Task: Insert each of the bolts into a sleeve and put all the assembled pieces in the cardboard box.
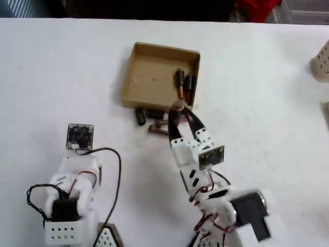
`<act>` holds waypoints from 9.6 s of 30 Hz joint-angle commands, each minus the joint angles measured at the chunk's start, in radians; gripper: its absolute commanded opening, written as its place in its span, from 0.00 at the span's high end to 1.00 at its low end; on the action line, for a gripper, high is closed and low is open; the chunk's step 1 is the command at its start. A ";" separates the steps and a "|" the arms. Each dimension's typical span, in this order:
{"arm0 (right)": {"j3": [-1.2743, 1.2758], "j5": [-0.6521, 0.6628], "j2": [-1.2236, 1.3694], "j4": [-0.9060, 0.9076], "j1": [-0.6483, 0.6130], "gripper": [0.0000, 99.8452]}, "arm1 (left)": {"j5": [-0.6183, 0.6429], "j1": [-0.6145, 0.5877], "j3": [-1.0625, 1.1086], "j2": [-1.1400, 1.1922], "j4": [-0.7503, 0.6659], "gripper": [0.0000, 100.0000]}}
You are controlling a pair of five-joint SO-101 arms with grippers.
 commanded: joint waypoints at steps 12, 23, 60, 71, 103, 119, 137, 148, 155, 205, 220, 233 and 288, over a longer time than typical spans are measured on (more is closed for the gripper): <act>-0.213 -0.008 -0.621 0.983 0.107 0.98 | -0.058 -0.012 0.000 -0.005 0.034 0.98; -0.589 0.000 -0.670 1.624 0.108 0.98 | -0.058 -0.012 0.000 -0.005 0.037 0.98; -1.918 0.000 0.621 2.256 0.114 0.98 | -0.060 -0.013 0.000 -0.005 0.037 0.98; -2.291 -0.006 0.886 2.358 0.114 0.98 | -0.060 -0.013 0.000 -0.005 0.037 0.98; -3.069 -0.008 1.038 3.209 0.084 0.98 | -0.060 -0.013 0.000 -0.005 0.034 0.98; -2.325 -0.009 0.633 3.194 -0.125 0.98 | -0.060 -0.050 0.000 -0.005 0.031 0.98; -1.936 -0.058 0.596 2.648 -0.237 0.98 | -0.060 -0.050 0.000 -0.005 0.031 0.98; -2.002 -0.057 0.707 2.644 -0.225 0.84 | -0.060 -0.050 0.000 -0.005 0.031 0.98; -2.143 -0.057 0.855 2.644 -0.223 0.85 | -0.060 -0.050 0.000 -0.005 0.031 0.98; -2.545 -0.057 0.964 3.046 -0.174 0.98 | -0.060 -0.050 0.000 -0.007 0.029 0.98; -2.153 -0.055 0.558 3.200 -0.022 0.98 | -0.052 -0.041 0.000 -0.007 -0.054 0.98; -1.600 0.160 0.225 3.050 0.113 0.98 | 0.000 0.151 0.000 -0.005 -0.064 0.98; -0.733 0.282 -0.325 2.445 0.395 0.98 | 0.907 0.679 -0.996 1.802 -0.713 0.97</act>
